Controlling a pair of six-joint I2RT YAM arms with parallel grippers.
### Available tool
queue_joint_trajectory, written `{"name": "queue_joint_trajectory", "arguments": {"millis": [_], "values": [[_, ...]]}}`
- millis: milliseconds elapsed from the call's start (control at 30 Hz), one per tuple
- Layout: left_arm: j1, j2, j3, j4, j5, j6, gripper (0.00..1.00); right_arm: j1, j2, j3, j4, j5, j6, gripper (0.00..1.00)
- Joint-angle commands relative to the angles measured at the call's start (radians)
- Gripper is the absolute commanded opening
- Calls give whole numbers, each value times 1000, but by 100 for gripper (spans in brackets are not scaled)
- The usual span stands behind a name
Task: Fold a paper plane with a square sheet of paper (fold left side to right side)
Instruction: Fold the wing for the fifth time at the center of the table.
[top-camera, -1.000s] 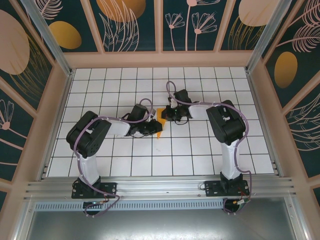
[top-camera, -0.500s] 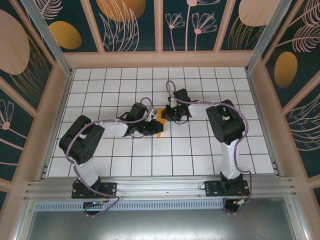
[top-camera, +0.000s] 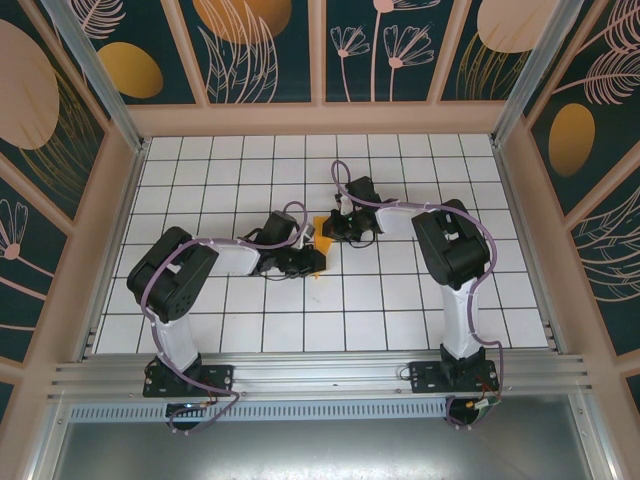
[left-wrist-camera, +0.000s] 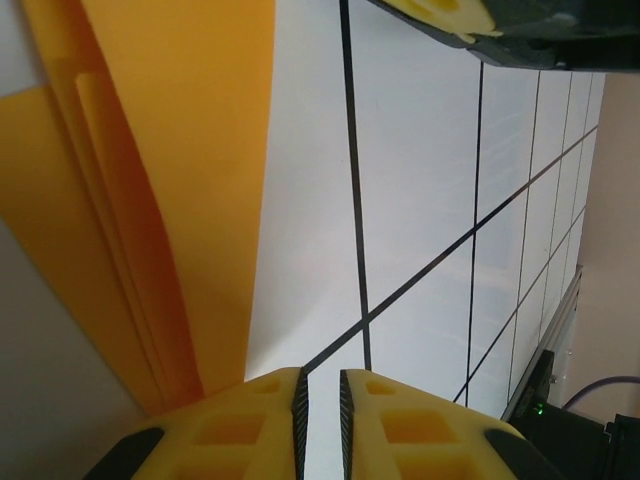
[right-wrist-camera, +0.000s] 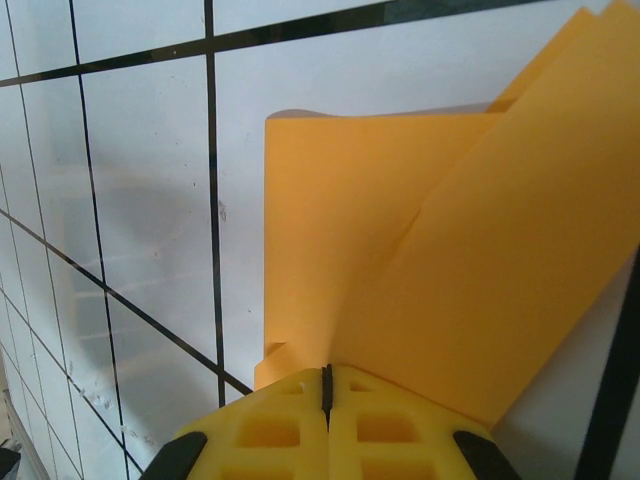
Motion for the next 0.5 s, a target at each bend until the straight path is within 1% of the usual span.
{"name": "queue_joint_trajectory", "arguments": {"millis": [0, 467], "values": [[-2, 2, -22, -8, -20, -5, 20, 0, 50, 3, -79, 86, -29, 1], [-3, 0, -49, -14, -8, 2, 20, -1, 67, 23, -104, 94, -35, 1]]}}
